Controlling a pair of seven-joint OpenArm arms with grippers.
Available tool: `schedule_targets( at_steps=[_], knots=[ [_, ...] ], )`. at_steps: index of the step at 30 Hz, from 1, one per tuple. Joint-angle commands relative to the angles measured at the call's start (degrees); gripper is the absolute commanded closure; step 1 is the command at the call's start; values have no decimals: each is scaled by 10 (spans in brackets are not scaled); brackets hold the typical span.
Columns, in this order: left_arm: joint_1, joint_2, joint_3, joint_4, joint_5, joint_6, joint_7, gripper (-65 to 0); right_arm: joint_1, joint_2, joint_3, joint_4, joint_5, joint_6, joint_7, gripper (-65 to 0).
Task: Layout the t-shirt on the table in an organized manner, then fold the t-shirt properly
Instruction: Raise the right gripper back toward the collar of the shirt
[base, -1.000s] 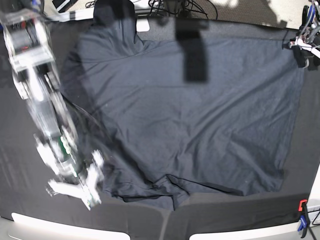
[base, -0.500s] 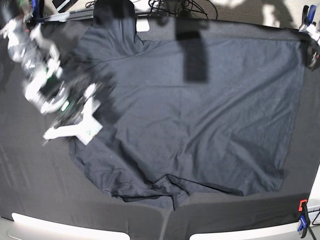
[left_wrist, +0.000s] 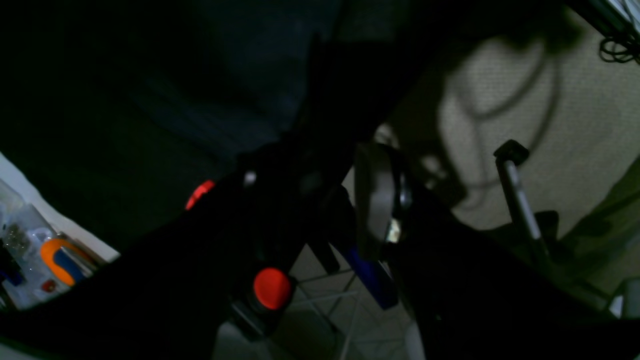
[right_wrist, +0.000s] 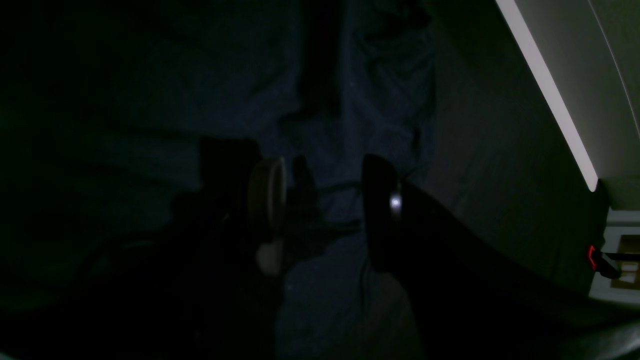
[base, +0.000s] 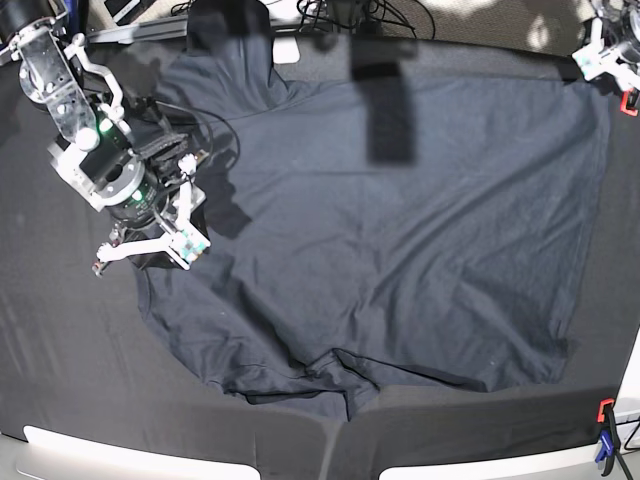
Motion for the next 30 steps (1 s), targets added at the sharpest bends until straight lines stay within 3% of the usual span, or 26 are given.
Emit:
schedule_targets(
  at_steps=[1, 13, 17, 21, 30],
  knots=[
    [3, -8, -3, 8, -2, 4, -12, -229, 7, 8, 6, 11, -2, -5, 10, -245],
    [-27, -8, -3, 4, -2, 42, -26, -230, 7, 8, 6, 11, -2, -5, -7, -246],
    [-26, -8, -3, -18, -2, 42, -32, -230, 7, 8, 6, 11, -2, -5, -15, -245],
    [-33, -7, -3, -50, -2, 42, -72, -230, 7, 8, 6, 11, -2, -5, -13, -246],
    [-83, -7, -2, -112, -2, 42, -72, -230, 7, 8, 6, 11, -3, -5, -15, -246]
  ],
)
